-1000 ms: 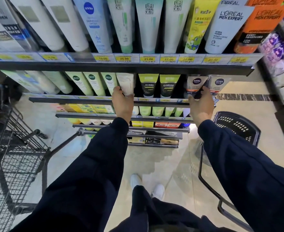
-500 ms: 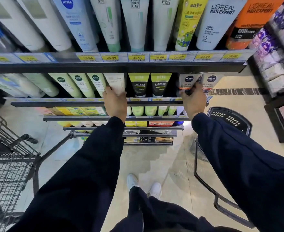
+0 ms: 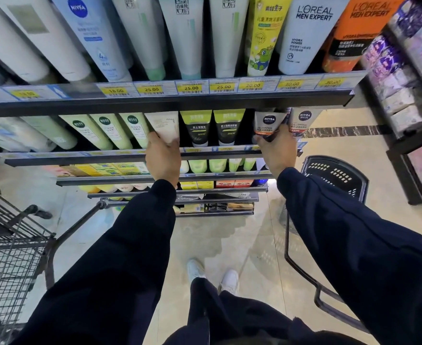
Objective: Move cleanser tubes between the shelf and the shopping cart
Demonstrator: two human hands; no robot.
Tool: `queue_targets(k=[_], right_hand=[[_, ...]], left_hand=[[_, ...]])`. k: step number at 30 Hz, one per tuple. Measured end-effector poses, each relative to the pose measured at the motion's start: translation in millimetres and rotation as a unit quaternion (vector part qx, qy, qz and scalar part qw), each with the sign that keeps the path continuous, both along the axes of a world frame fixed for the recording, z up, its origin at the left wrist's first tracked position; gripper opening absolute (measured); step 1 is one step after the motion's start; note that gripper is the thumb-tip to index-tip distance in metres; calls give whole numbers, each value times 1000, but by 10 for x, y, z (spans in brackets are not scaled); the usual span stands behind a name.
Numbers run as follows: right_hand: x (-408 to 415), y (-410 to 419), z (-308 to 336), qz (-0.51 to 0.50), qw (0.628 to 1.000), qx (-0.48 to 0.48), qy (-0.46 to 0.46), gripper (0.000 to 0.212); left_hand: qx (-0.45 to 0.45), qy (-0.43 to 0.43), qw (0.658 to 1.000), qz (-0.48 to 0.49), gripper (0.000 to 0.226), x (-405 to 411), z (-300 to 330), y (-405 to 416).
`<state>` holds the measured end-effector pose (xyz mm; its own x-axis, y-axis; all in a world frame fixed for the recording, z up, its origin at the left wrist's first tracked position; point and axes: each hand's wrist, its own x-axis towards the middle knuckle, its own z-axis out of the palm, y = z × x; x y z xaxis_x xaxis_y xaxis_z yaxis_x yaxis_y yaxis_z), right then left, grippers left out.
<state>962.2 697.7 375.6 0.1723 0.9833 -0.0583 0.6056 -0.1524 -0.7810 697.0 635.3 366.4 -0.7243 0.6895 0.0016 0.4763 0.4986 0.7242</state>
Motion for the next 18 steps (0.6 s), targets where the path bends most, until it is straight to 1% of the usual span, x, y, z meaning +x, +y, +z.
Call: queue_targets(k=[11,18], right_hand=[[3,23,-20,16,999,-15,-29,50],[4,33,-52,22,999,-21,-32,50]], left_hand=[[13,23,999,-28,40,-37,-81,-24],[0,30,999,-33,38,-44,-38,1]])
